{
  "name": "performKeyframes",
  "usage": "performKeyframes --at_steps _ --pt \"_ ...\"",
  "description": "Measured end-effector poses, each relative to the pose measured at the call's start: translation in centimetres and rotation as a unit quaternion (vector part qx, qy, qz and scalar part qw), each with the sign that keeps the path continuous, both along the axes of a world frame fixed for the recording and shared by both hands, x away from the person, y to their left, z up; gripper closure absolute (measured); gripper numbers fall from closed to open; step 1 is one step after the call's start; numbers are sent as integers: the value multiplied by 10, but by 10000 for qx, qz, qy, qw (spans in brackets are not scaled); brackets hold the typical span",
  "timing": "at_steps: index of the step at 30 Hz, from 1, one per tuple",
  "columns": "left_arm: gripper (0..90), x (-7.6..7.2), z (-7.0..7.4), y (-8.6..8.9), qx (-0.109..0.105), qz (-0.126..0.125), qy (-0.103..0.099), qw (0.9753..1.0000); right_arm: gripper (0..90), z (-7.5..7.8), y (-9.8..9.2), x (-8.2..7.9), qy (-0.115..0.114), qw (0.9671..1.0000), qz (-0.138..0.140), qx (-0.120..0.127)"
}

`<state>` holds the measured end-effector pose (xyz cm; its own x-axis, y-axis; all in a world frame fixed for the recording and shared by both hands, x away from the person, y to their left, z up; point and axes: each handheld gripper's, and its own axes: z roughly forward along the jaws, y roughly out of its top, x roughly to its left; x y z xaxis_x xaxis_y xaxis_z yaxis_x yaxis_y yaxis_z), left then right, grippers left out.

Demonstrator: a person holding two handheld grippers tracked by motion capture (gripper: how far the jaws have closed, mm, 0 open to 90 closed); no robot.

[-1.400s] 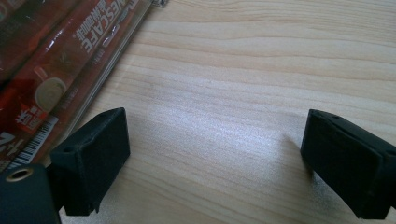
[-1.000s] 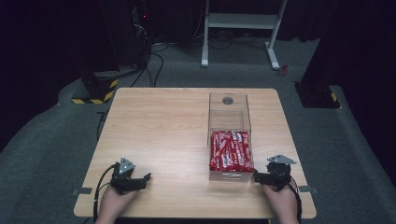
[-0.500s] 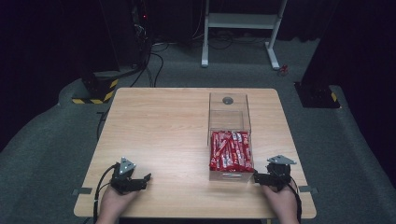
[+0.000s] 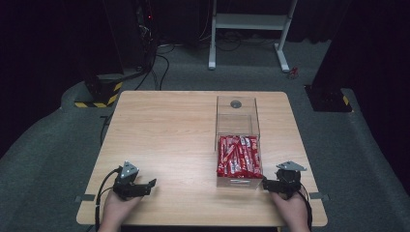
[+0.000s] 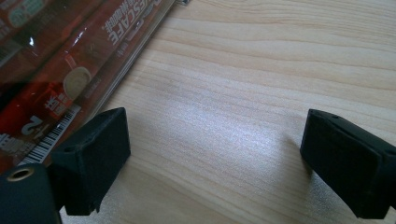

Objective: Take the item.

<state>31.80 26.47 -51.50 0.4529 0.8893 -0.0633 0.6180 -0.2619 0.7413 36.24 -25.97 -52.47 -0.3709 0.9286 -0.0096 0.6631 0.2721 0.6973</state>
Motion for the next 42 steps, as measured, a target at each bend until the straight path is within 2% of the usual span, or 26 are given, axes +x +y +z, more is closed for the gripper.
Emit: performKeyframes --at_steps 6,9,10,14,18,19,23,25,28,36,41,42 --pt "162 0 2 -1 -64 -57 -69 9999 80 0 1 1 3 10000 -3 5" --pt "178 0 4 -3 -146 -59 -169 9997 80 0 1 2 5 10000 -1 5" --pt "183 0 5 -4 -266 -90 -231 9993 81 0 1 2 6 10000 -1 5" --pt "182 2 4 -7 -247 -167 -178 9994 81 0 1 2 6 10000 -6 7" --pt "182 -1 5 -13 -217 -256 -235 9992 82 0 1 1 1 10000 -31 2" --pt "184 -2 5 -16 -194 -260 -371 9988 83 0 1 1 -7 10000 -37 1" --pt "195 0 7 -20 -221 -301 -356 9987 82 0 1 1 1 10000 -37 10" --pt "191 0 7 -24 -162 -349 -415 9984 82 0 1 1 -5 10000 -35 6" --pt "189 0 8 -29 -256 -443 -382 9980 82 0 1 1 3 10000 -32 7" --pt "179 1 12 -44 -239 -609 -336 9973 82 0 1 1 14 10000 -11 9" --pt "179 0 19 -51 -350 -656 -475 9961 82 0 1 2 13 10000 26 13" --pt "179 -1 20 -52 -464 -665 -472 9956 82 0 1 1 10 10000 55 8"
